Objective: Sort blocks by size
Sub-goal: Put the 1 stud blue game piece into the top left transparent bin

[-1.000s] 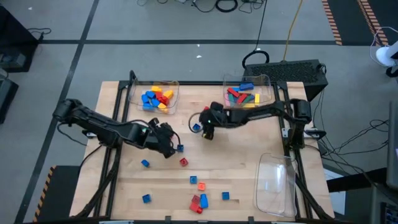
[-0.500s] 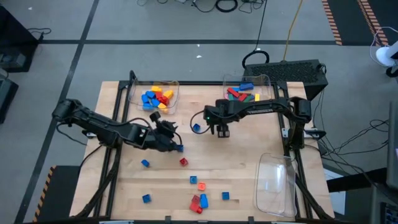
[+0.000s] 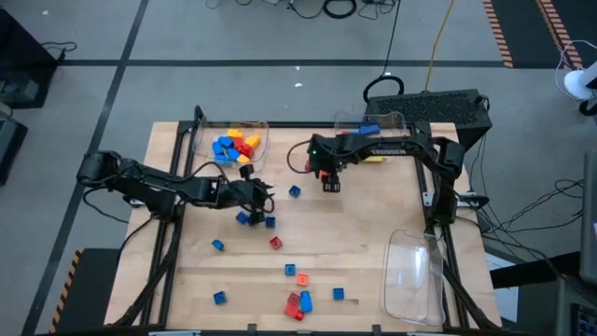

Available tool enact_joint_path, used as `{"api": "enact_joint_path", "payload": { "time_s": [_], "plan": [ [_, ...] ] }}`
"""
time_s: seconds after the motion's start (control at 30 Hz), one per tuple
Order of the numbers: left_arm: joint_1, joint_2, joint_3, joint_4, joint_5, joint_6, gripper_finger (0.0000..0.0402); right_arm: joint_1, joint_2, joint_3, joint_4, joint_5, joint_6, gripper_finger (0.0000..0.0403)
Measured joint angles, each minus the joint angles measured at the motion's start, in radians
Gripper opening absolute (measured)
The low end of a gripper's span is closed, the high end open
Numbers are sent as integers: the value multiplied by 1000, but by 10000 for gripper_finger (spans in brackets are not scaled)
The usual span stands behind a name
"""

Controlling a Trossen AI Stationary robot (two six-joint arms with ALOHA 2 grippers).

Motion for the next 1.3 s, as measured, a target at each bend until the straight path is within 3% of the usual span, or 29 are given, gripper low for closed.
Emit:
{"api": "enact_joint_path", "payload": {
  "time_s": [0.07,0.13,0.23,0.3,0.43,0.7,0.93,1.13,1.3],
  "plan": [
    [13,0,0,11,90,22,100,7,4,-1,-10,-38,33,240],
    [15,0,0,23,245,24,100,26,4,0,-9,-37,95,240],
    [-10,0,0,77,467,9,100,70,-6,-1,-76,32,199,237],
    [-49,0,0,114,515,-15,100,114,-22,-1,-115,99,243,233],
    [-139,7,0,131,453,-26,100,220,-73,-1,-191,141,332,227],
    [-266,95,0,290,315,-37,127,496,-149,0,-241,34,646,239],
    [-345,201,0,470,312,-38,176,755,-96,0,21,43,628,270],
    [-404,265,0,574,305,-64,207,849,-21,0,248,129,637,306],
    [-462,295,0,567,230,-127,210,894,40,-1,375,143,676,333]
  ]
}}
